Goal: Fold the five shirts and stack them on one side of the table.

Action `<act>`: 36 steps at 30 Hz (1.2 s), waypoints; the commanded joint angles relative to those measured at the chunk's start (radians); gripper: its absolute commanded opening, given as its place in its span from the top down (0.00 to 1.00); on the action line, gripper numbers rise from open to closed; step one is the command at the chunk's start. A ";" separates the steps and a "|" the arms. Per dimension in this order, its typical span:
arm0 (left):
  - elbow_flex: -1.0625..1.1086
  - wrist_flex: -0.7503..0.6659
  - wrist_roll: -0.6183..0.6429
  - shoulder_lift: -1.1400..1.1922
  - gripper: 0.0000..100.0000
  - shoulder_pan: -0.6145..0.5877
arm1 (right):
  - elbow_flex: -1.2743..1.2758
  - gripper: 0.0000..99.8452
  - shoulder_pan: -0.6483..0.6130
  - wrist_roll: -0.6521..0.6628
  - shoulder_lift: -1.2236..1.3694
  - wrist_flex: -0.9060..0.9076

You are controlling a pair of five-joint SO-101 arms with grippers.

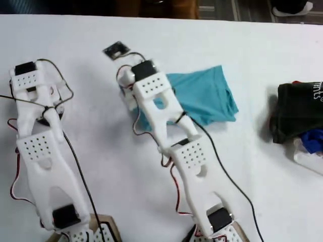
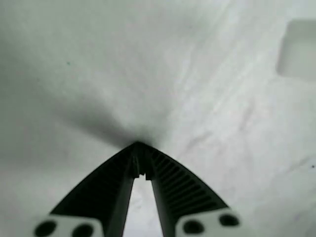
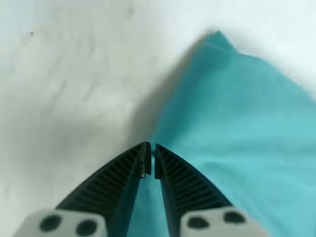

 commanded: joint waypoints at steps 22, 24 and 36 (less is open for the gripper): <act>0.008 0.000 -0.005 -0.002 0.97 0.061 | -0.014 0.98 0.077 0.084 0.111 -0.030; 0.008 0.000 -0.005 -0.002 0.97 0.061 | -0.043 0.98 0.044 0.086 0.111 -0.008; 0.008 0.000 -0.005 -0.002 0.97 0.061 | -0.203 0.98 -0.117 0.112 0.111 0.067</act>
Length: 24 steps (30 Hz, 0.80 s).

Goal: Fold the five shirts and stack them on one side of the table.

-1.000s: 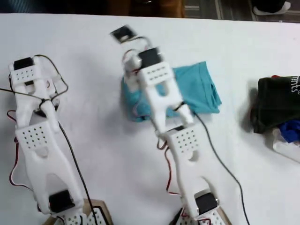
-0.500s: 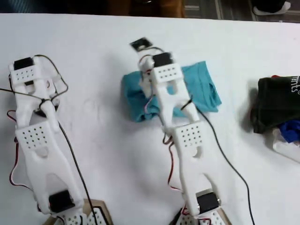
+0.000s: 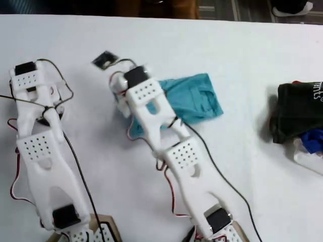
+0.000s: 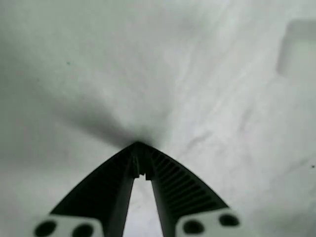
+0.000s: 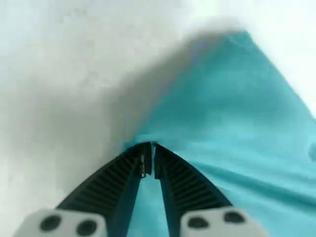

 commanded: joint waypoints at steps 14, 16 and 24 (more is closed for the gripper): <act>0.008 0.000 -0.005 -0.002 0.97 0.061 | -0.014 0.98 0.323 0.012 -0.147 0.027; 0.008 -0.002 -0.005 -0.002 0.97 0.061 | 0.032 0.98 0.343 0.012 -0.147 0.027; 0.008 -0.002 -0.005 -0.002 0.97 0.061 | 0.198 0.98 0.269 0.012 -0.070 -0.073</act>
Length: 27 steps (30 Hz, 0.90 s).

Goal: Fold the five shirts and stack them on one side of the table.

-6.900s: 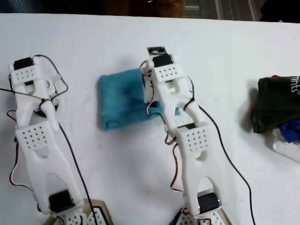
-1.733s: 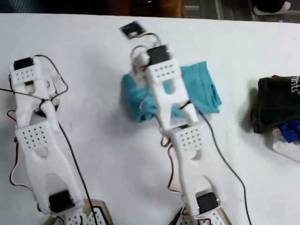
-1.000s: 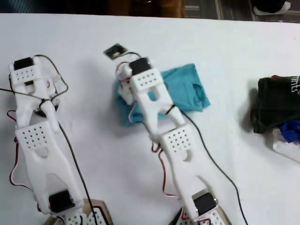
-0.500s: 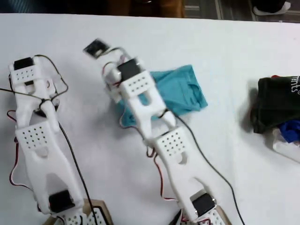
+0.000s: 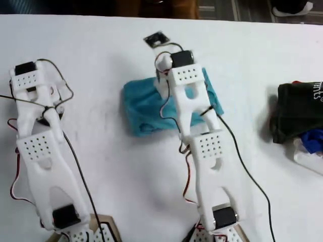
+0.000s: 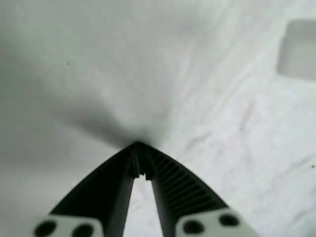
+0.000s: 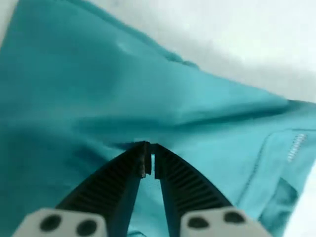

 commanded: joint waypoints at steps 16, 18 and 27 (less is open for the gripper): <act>0.008 -0.002 -0.005 -0.002 0.97 0.061 | -0.063 0.98 -0.294 0.074 -0.027 0.087; 0.008 -0.002 -0.005 -0.002 0.97 0.061 | -0.063 0.98 -0.245 0.074 -0.067 0.087; 0.008 -0.002 -0.005 -0.002 0.97 0.061 | -0.054 0.82 0.058 0.103 -0.225 0.085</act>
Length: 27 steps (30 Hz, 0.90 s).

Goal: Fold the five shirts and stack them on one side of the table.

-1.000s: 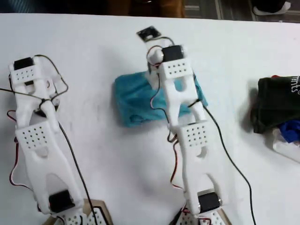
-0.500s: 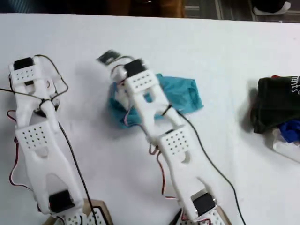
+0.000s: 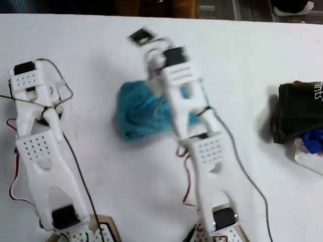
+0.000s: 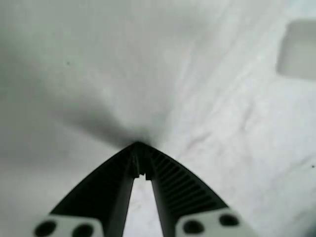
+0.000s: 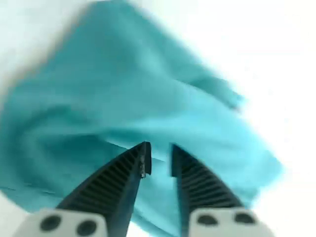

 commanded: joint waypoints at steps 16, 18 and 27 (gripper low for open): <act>0.002 -0.002 -0.005 -0.002 0.97 0.066 | -0.054 0.80 0.213 0.077 0.090 -0.117; -0.002 -0.009 -0.006 -0.008 0.97 0.066 | -0.064 0.80 0.225 0.077 0.048 -0.027; -0.367 0.009 0.080 -0.071 0.87 0.328 | 0.176 0.79 0.239 -0.003 -0.116 0.028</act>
